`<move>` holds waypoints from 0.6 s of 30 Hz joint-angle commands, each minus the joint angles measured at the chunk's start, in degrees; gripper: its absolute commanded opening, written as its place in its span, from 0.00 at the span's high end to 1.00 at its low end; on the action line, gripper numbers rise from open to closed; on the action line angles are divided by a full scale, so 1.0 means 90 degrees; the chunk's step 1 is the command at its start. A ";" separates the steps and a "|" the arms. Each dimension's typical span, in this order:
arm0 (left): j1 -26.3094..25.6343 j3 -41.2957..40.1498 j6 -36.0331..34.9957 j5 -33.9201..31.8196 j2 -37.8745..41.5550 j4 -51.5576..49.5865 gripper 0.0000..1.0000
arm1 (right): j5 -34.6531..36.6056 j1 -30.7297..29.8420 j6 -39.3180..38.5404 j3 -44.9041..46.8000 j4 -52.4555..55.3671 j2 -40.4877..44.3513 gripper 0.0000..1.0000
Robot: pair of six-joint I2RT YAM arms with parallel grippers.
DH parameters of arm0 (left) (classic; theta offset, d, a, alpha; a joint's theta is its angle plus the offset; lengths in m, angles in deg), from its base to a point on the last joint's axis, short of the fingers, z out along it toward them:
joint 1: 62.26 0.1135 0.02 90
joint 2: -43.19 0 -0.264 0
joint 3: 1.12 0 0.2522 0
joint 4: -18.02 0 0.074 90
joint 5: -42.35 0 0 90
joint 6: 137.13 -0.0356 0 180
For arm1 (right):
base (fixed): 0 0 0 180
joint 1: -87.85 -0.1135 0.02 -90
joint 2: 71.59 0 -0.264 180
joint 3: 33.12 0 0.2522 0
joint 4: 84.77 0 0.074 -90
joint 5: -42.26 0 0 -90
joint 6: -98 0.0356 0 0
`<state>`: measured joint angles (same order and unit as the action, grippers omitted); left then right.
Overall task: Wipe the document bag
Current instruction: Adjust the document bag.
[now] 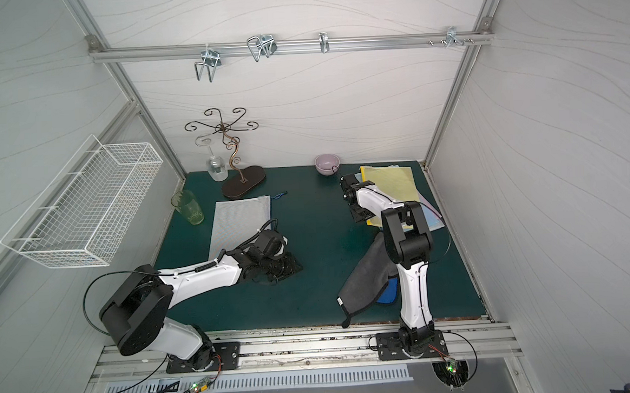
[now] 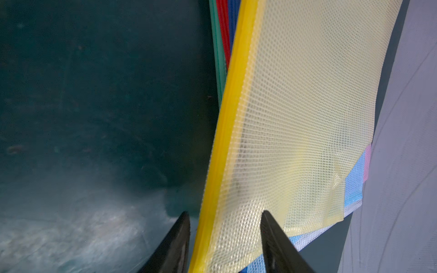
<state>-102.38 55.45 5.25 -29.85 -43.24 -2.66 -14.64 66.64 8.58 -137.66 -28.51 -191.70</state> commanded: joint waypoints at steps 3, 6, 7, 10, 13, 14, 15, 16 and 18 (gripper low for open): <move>0.0036 -0.0019 0.0032 0.0010 0.0112 0.0254 0.62 | 0.0177 -0.0051 0.0140 0.0023 -0.0025 -0.0178 0.57; 0.0034 -0.0040 0.0039 0.0007 0.0102 0.0274 0.62 | 0.0246 -0.0055 0.0178 0.0018 0.0014 -0.0200 0.67; 0.0039 -0.0048 0.0039 0.0004 0.0111 0.0280 0.62 | 0.0294 -0.0060 0.0184 0.0021 0.0024 -0.0189 0.73; 0.0039 -0.0058 0.0030 -0.0009 0.0112 0.0279 0.62 | 0.0295 -0.0056 0.0199 0.0045 0.0060 -0.0134 0.84; 0.0034 -0.0069 0.0032 -0.0014 0.0112 0.0309 0.62 | 0.0313 -0.0055 0.0220 0.0089 0.0082 -0.0011 0.95; 0.0034 -0.0078 0.0037 -0.0011 0.0112 0.0319 0.62 | 0.0321 -0.0056 0.0227 0.0106 0.0101 0.0033 0.97; 0.0034 -0.0079 0.0040 -0.0011 0.0112 0.0325 0.62 | 0.0340 -0.0056 0.0229 0.0125 0.0132 0.0071 0.97; 0.0036 -0.0081 0.0039 -0.0012 0.0112 0.0334 0.62 | 0.0382 -0.0060 0.0230 0.0133 0.0175 0.0091 0.98; 0.0034 -0.0108 0.0050 -0.0010 0.0121 0.0354 0.62 | 0.0442 -0.0056 0.0222 0.0161 0.0255 0.0173 0.99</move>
<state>-102.38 54.75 5.44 -29.85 -43.24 -1.41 -12.06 66.44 10.02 -137.23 -28.48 -192.60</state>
